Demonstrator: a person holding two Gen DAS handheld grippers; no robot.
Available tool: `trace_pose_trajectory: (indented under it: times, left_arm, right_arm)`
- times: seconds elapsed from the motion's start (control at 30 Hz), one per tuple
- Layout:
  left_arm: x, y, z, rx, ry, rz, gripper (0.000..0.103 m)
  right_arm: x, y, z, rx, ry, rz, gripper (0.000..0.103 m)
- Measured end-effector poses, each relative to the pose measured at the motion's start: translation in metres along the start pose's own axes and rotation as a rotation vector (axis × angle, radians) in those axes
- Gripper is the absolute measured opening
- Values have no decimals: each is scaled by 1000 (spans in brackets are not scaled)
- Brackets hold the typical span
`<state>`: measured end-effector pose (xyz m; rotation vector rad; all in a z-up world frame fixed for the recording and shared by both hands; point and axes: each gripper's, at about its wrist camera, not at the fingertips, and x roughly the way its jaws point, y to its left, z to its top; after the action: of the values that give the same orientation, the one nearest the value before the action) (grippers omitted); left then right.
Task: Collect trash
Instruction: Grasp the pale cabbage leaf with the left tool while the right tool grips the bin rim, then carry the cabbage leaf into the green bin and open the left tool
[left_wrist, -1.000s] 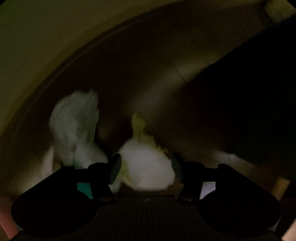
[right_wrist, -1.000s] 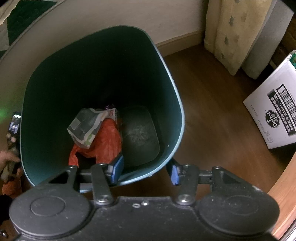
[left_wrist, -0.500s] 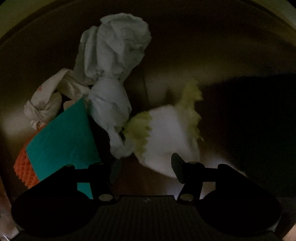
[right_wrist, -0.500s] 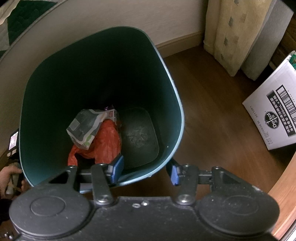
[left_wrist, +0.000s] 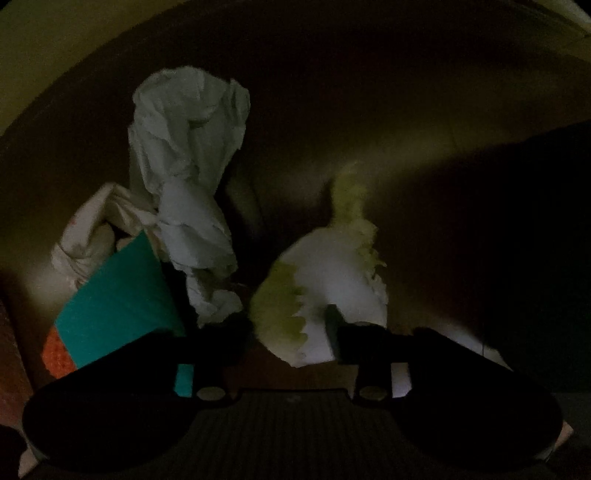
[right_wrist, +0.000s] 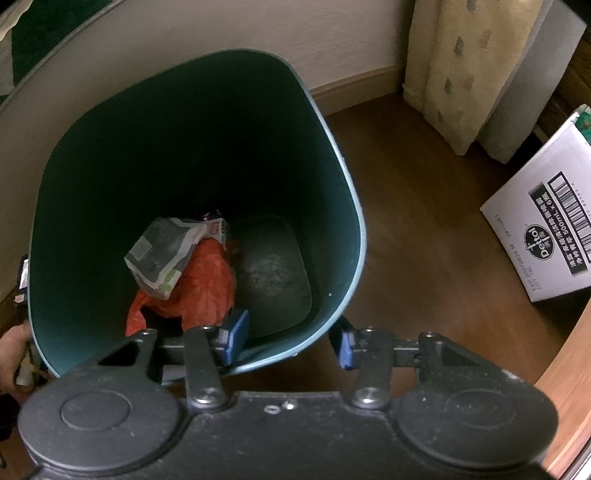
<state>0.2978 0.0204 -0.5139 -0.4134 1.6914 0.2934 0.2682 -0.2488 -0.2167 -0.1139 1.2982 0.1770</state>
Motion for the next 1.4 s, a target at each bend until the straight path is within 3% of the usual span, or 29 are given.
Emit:
trace_pose_trajectory:
  times: [0.17, 0.33, 0.43, 0.63, 0.8, 0.87, 1.17, 1.3, 1.4]
  left_arm:
    - [-28, 4, 4, 44, -37, 3, 15]
    - [-52, -4, -4, 83, -71, 19, 7]
    - [-75, -6, -13, 129, -102, 17, 7]
    - [-128, 9, -37, 191, -146, -56, 7]
    - [-181, 20, -66, 204, -178, -103, 7]
    - [-205, 25, -75, 217, -199, -130, 7]
    - [-316, 26, -126, 276, -298, -334, 7]
    - [-326, -4, -136, 345, -295, -392, 7]
    - [-311, -34, -134, 379, -253, -413, 7]
  right_arm:
    - [3, -5, 2, 67, -1, -40, 28]
    - [3, -5, 2, 86, -8, -80, 21]
    - [3, 3, -1, -22, -28, -168, 15]
    - [-2, 9, -4, -83, -18, -222, 12]
    - [-12, 12, -1, -23, 10, -210, 10]
    - [-21, 20, -2, -48, -1, -247, 9]
    - [-51, 66, -16, -119, -57, -330, 3]
    - [-54, 80, -23, -147, -66, -343, 2]
    - [-53, 83, -24, -159, -63, -350, 3]
